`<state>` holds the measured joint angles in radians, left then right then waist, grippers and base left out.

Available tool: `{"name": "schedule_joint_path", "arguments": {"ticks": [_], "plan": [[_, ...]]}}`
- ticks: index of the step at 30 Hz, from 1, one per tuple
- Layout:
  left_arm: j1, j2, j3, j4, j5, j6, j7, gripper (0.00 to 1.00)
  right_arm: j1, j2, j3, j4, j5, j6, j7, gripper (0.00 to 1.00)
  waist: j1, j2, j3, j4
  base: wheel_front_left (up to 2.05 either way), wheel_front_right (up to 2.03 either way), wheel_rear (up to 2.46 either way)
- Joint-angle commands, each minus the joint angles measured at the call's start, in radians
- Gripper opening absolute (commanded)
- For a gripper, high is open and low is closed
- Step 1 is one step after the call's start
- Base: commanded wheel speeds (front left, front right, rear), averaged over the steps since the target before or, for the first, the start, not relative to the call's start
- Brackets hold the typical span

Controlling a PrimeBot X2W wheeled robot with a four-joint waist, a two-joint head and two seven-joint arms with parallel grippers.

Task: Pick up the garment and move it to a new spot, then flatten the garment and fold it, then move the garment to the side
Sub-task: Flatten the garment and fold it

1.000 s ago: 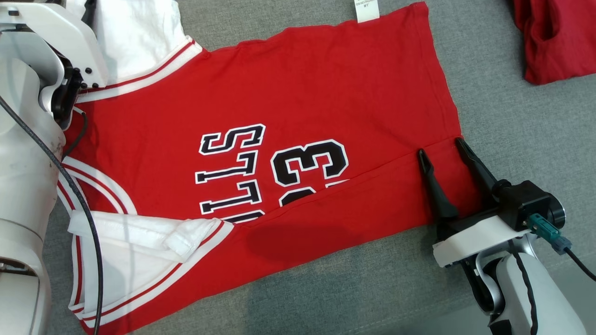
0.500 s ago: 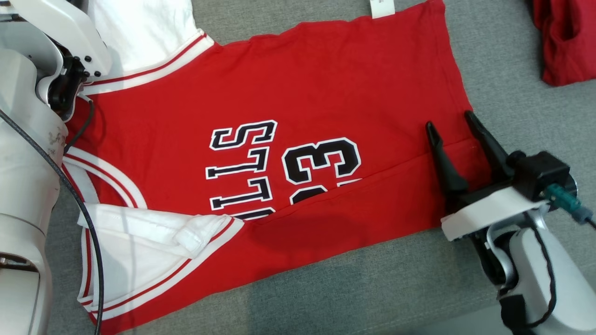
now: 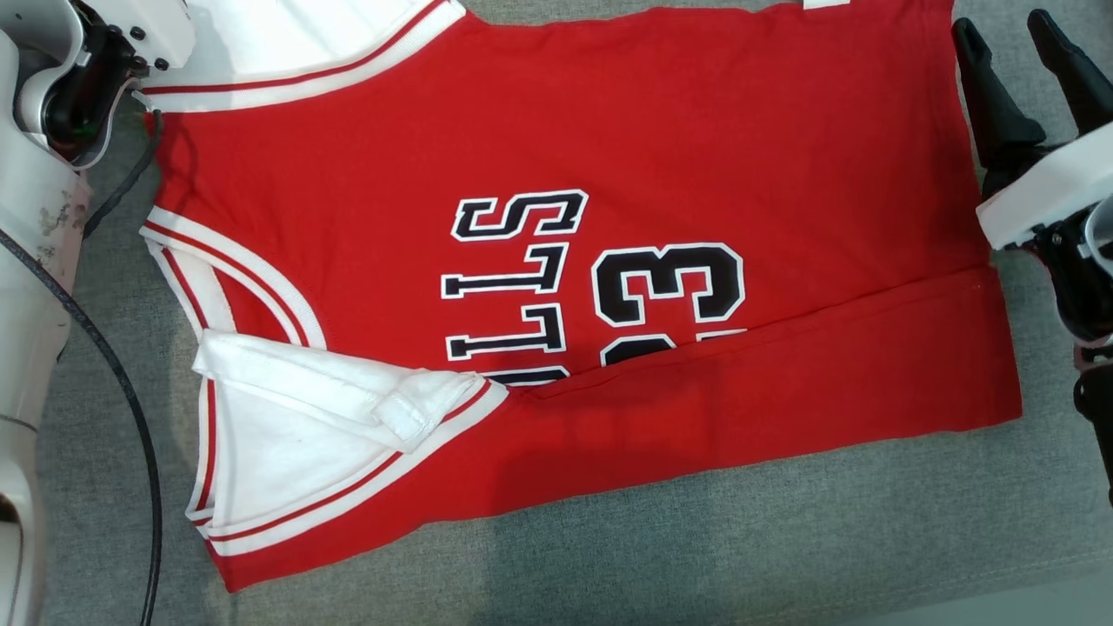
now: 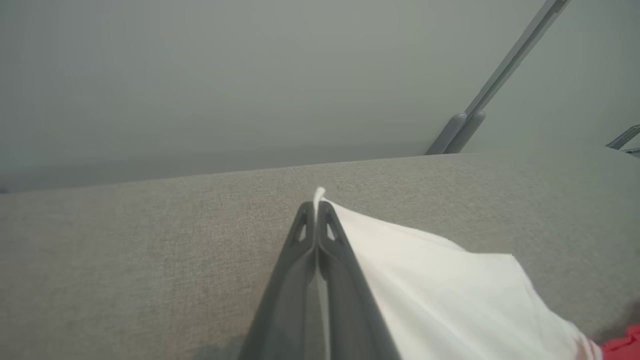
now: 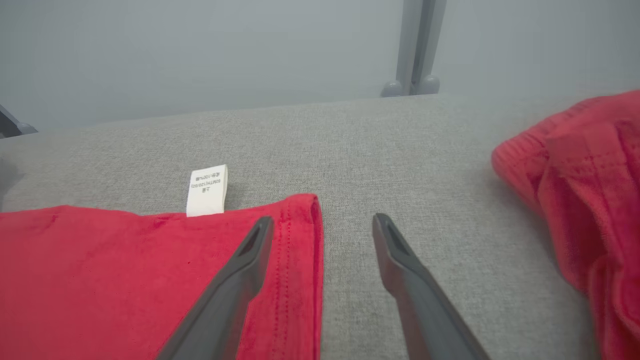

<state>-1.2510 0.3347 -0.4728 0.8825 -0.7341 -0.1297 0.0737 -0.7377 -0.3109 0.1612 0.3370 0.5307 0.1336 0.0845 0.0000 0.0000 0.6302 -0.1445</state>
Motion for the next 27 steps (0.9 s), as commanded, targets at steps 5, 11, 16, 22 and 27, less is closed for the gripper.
{"name": "schedule_joint_path", "arguments": {"ticks": [5,11,16,22,27], "plan": [[0.019,0.079,0.012,-0.088,-0.014,-0.001,0.02,0.0,-0.103,-0.02,0.038,0.057,0.056,-0.003,0.075,1.0,0.0,0.0,0.003,0.001,0.0,0.0,0.0],[0.04,0.098,0.016,-0.158,-0.024,0.017,0.044,0.0,-0.192,-0.019,0.103,0.155,0.059,-0.003,0.128,0.93,0.0,0.0,0.011,0.002,0.0,0.0,0.0],[0.059,0.112,0.016,-0.219,-0.029,0.04,0.065,0.0,-0.236,-0.011,0.144,0.219,0.061,-0.003,0.133,0.47,0.0,0.0,0.019,0.005,0.0,0.0,0.0],[0.076,0.124,0.017,-0.262,-0.035,0.059,0.081,0.0,-0.253,-0.011,0.173,0.256,0.061,-0.003,0.152,0.0,0.0,0.0,0.024,0.006,0.0,0.0,0.0],[0.078,0.138,0.019,-0.286,-0.027,0.068,0.064,0.0,-0.27,-0.024,0.183,0.25,0.049,-0.003,0.121,0.0,0.0,0.0,0.027,0.005,0.0,0.0,0.0]]}}
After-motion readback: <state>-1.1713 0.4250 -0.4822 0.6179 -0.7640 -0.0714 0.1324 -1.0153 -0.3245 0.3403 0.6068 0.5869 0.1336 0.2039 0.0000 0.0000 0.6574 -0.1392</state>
